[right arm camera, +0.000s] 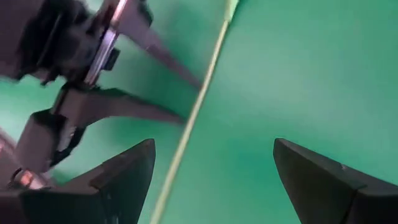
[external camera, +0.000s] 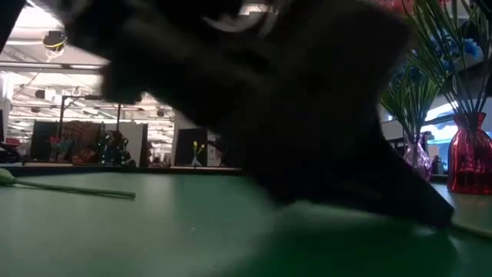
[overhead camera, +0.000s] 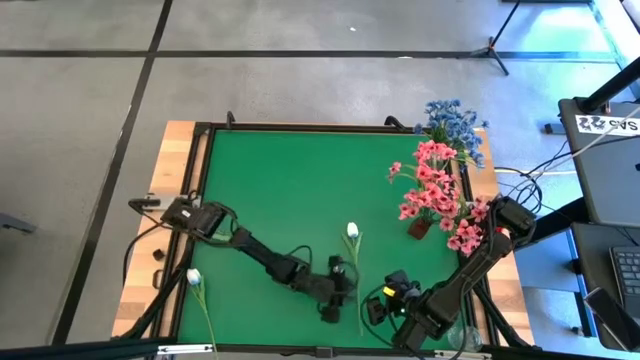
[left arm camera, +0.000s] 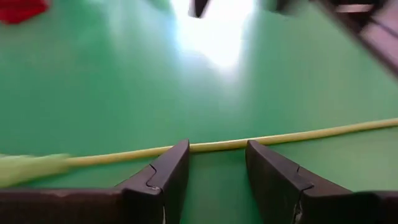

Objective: Sort flowers into vase by color
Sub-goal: Put the top white flower into the transparent vase

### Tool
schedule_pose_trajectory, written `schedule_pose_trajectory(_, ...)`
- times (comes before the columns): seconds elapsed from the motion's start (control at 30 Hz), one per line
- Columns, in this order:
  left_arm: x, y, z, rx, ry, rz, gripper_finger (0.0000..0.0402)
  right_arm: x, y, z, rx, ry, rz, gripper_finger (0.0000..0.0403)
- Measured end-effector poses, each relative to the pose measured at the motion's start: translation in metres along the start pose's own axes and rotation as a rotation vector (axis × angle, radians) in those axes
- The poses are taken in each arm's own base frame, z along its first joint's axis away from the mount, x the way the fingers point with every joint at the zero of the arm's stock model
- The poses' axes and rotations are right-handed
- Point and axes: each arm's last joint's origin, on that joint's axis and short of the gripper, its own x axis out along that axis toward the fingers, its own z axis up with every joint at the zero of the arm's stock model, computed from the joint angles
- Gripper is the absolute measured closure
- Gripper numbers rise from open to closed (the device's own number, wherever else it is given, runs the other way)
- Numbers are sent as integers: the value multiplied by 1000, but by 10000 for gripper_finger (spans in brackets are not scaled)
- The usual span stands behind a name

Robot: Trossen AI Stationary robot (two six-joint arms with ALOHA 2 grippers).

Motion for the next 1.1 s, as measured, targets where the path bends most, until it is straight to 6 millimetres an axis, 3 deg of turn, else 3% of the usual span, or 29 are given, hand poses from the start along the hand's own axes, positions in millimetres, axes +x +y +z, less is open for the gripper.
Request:
schedule_pose_trajectory(0.13, -19, 6, 36, -63, 31, 38, 247, 8, 3, 14, -65, -97, -10, 78)
schedule_pose_trajectory(0.2, -46, 2, 61, -78, 25, 41, 247, 14, 5, 24, -117, -150, -24, 78)
schedule_pose_trajectory(0.3, -91, -2, 81, -40, 32, 105, 247, 26, 8, 30, -192, -235, -23, 78)
schedule_pose_trajectory(0.5, -173, 6, 82, -103, 55, 245, 247, 57, -1, 17, -293, -408, -49, 78)
schedule_pose_trajectory(0.63, -205, 8, 67, -199, 71, 304, 247, 80, -11, 5, -347, -473, -73, 78)
schedule_pose_trajectory(0.73, -220, 6, 63, -265, 54, 328, 247, 97, -17, 3, -365, -497, -113, 79)
schedule_pose_trajectory(0.83, -222, 4, 57, -290, 68, 335, 247, 109, -21, 7, -371, -496, -159, 95)
schedule_pose_trajectory(1.1, -216, 12, 59, -360, 47, 373, 247, 124, -17, 31, -302, -499, -227, 223)
